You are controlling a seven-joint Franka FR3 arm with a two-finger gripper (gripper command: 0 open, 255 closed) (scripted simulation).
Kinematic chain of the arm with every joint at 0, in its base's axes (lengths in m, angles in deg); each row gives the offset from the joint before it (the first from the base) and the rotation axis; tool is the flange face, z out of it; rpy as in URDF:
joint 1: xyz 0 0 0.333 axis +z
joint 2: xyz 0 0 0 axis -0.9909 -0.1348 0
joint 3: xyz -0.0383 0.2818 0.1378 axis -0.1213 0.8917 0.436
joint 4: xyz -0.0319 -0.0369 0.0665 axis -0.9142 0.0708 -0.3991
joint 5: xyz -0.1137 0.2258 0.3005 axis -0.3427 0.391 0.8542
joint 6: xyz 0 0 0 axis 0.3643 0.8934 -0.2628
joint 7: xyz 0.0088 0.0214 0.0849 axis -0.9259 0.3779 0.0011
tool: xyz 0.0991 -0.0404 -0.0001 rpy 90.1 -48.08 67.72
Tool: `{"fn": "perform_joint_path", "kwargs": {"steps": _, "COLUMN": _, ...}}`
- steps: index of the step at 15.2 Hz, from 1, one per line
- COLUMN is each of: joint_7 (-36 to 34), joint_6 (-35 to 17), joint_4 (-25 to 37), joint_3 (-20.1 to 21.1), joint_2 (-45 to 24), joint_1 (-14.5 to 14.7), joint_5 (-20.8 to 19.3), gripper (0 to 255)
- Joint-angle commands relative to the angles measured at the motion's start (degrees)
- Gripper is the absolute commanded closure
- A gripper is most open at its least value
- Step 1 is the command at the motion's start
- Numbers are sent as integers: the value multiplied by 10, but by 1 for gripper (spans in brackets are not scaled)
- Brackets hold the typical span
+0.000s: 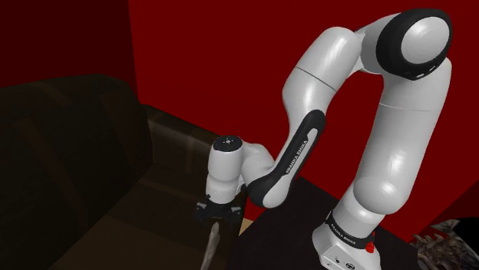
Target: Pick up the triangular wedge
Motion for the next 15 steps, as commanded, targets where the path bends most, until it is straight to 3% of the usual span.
{"fn": "perform_joint_path", "kwargs": {"steps": 1, "joint_7": -7, "joint_6": -2, "joint_4": 2, "joint_3": -7, "joint_2": -6, "joint_1": 5, "joint_5": -10, "gripper": 255}}
{"fn": "perform_joint_path", "kwargs": {"steps": 10, "joint_7": -7, "joint_6": -2, "joint_4": 2, "joint_3": -6, "joint_2": -5, "joint_1": 5, "joint_5": -9, "gripper": 255}}
{"fn": "perform_joint_path", "kwargs": {"steps": 15, "joint_7": 66, "joint_6": 27, "joint_4": -9, "joint_3": 62, "joint_2": 52, "joint_1": -43, "joint_5": 92, "gripper": 255}}
